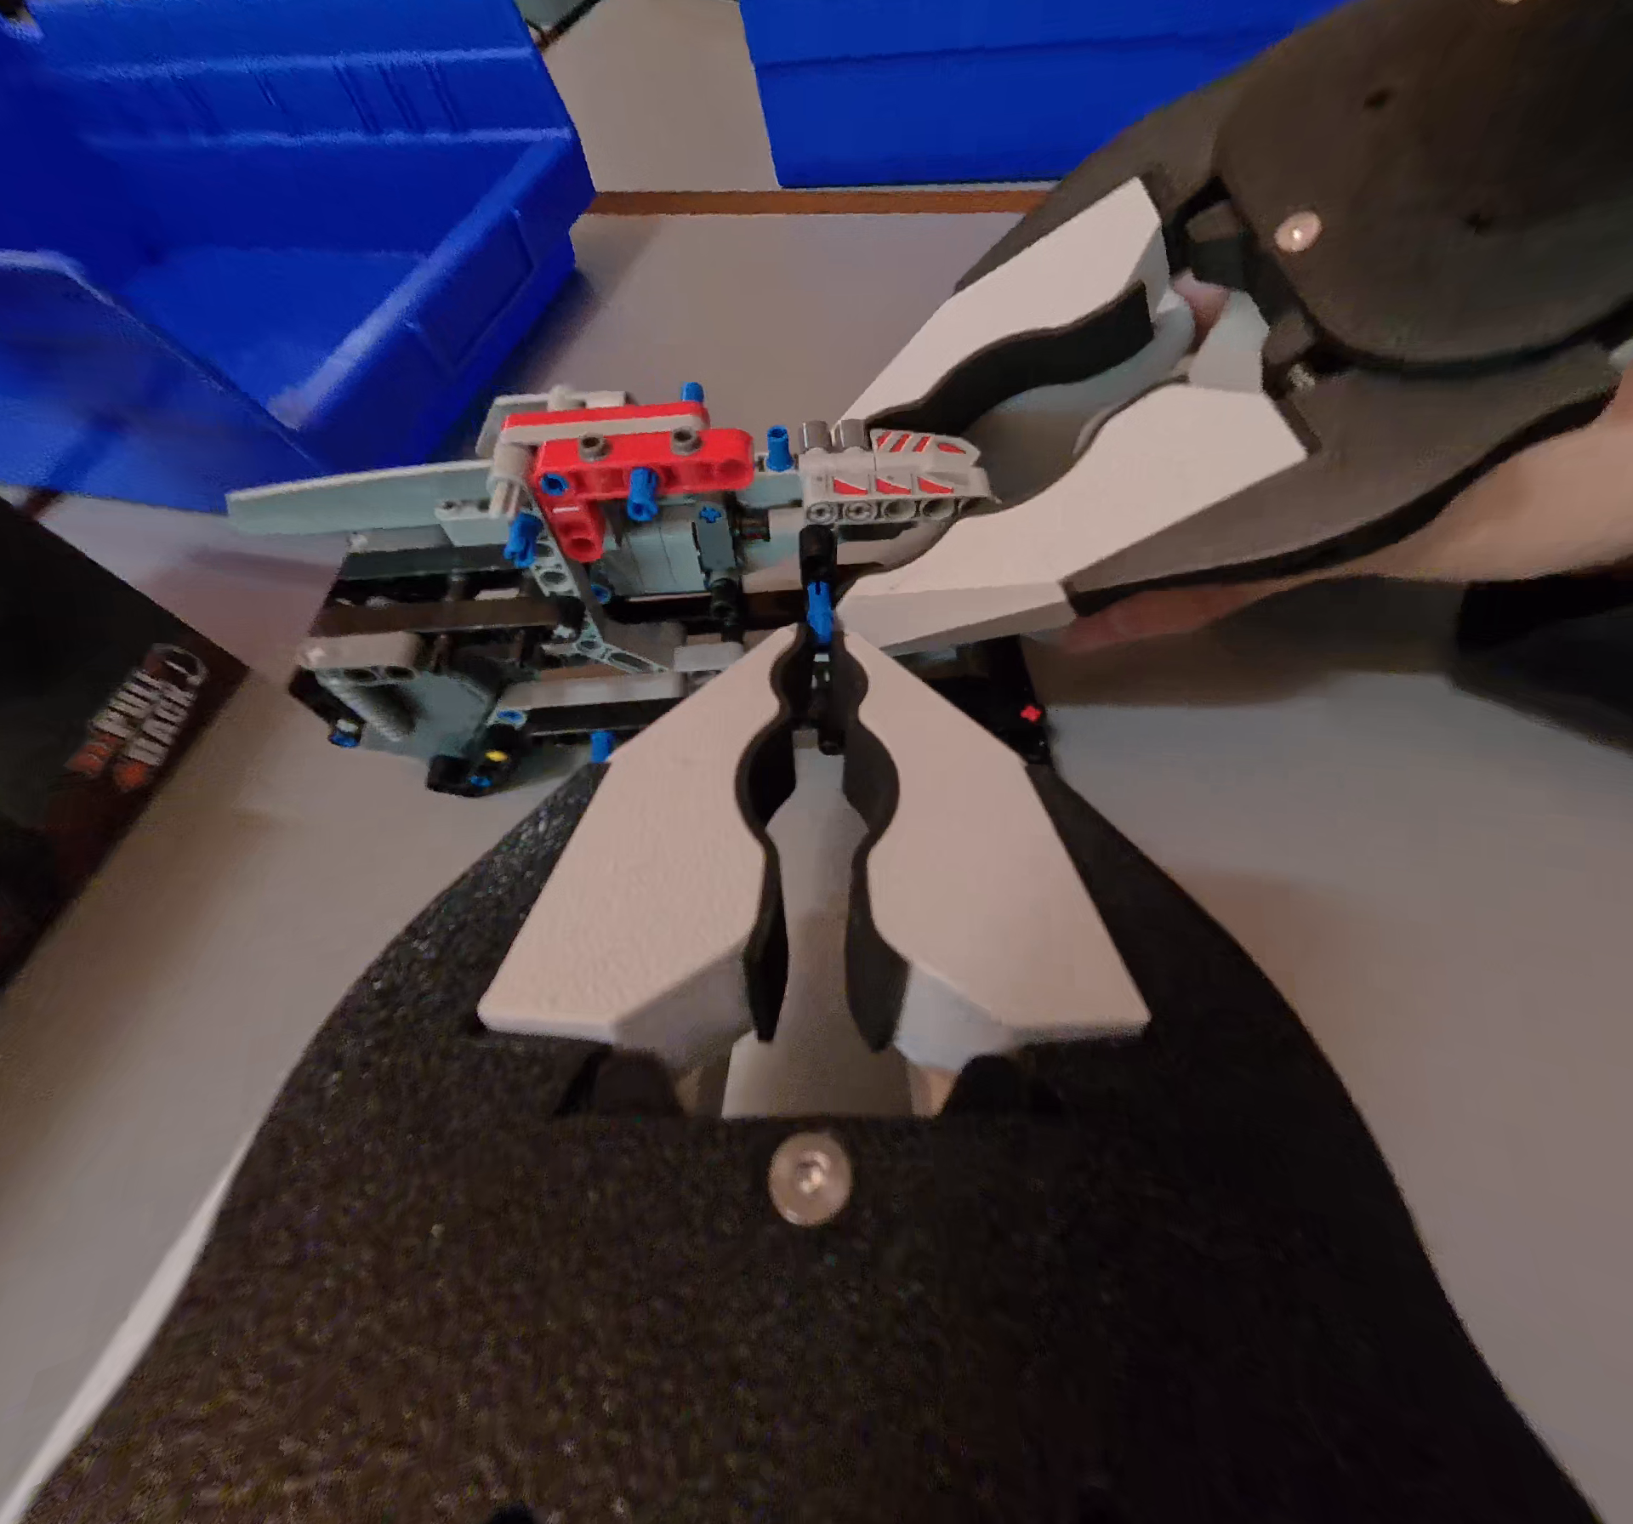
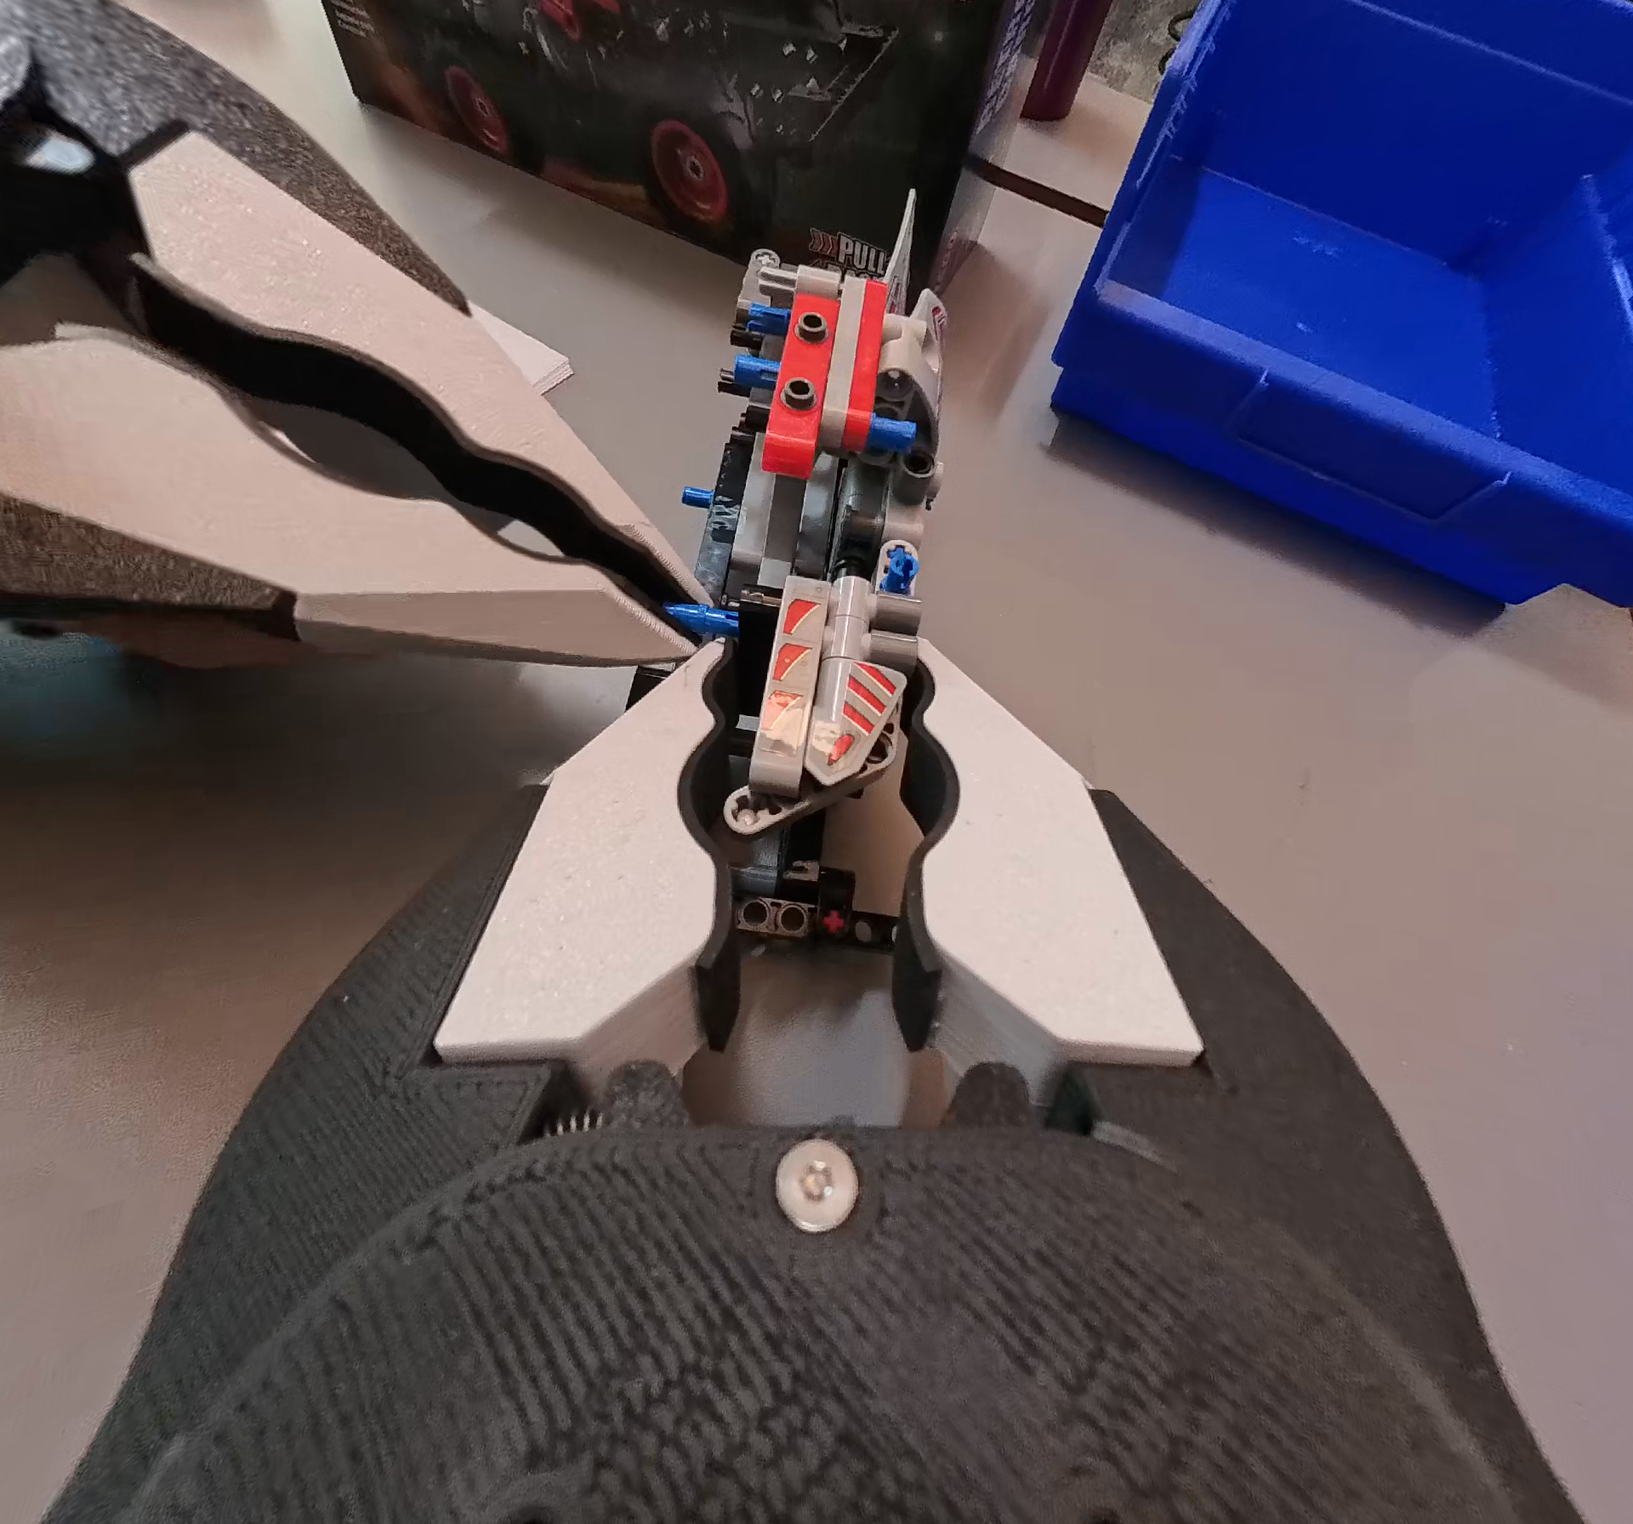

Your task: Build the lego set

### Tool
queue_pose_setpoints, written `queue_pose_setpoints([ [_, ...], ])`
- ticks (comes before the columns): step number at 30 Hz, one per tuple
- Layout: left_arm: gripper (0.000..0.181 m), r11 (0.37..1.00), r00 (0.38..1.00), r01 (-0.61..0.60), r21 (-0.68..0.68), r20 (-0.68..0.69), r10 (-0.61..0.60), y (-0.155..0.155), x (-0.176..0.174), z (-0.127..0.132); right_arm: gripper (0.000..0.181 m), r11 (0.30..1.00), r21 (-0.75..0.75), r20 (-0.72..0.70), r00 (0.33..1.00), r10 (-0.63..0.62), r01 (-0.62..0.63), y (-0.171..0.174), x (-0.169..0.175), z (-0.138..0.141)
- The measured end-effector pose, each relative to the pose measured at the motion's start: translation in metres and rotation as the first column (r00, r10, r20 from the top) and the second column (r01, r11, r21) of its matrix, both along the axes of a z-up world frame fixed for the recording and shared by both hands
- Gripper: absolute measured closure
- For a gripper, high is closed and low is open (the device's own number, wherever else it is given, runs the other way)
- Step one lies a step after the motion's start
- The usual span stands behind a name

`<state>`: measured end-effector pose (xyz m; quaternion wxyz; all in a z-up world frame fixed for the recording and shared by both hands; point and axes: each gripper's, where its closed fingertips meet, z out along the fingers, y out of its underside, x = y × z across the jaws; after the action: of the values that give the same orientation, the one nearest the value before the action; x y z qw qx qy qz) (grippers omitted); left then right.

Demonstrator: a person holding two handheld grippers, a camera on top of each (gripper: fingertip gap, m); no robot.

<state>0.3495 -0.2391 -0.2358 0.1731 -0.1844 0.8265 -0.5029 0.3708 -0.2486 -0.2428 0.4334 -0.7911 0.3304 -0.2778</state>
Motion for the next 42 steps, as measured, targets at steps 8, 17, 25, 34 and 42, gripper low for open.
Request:
queue_pose_setpoints([
  [8, 0.18, 0.996, 0.989, -0.018, 0.091, 0.149, 0.004, -0.0004, 0.0025, 0.0009, 0.147, 1.0, -0.003, 0.003, 1.0, -0.011, 0.011, -0.0013, 0.001, 0.0],
  [17, 0.181, 1.0, 0.996, 0.018, -0.007, -0.091, -0.019, -0.0002, 0.0009, 0.0008, 0.147, 1.0, -0.012, 0.014, 1.0, -0.008, 0.009, -0.0005, 0.0007, 0.0004],
  [25, 0.181, 0.99, 0.967, -0.002, 0.141, 0.251, -0.034, -0.001, 0.0042, 0.0025, 0.148, 1.0, -0.01, 0.016, 1.0, -0.019, 0.019, -0.0019, 0.0017, 0.0008],
  [34, 0.181, 1.0, 1.0, 0.004, 0.006, -0.031, -0.004, 0.0, 0.0031, 0.0018, 0.147, 0.999, -0.032, 0.037, 0.999, -0.02, 0.021, -0.0004, 0.0032, 0.001],
  [42, 0.172, 0.999, 0.993, -0.001, 0.035, 0.117, -0.003, 0.0004, 0.0056, 0.0024, 0.146, 0.999, -0.02, 0.022, 0.999, -0.026, 0.026, -0.0011, 0.0042, 0.0006],
])
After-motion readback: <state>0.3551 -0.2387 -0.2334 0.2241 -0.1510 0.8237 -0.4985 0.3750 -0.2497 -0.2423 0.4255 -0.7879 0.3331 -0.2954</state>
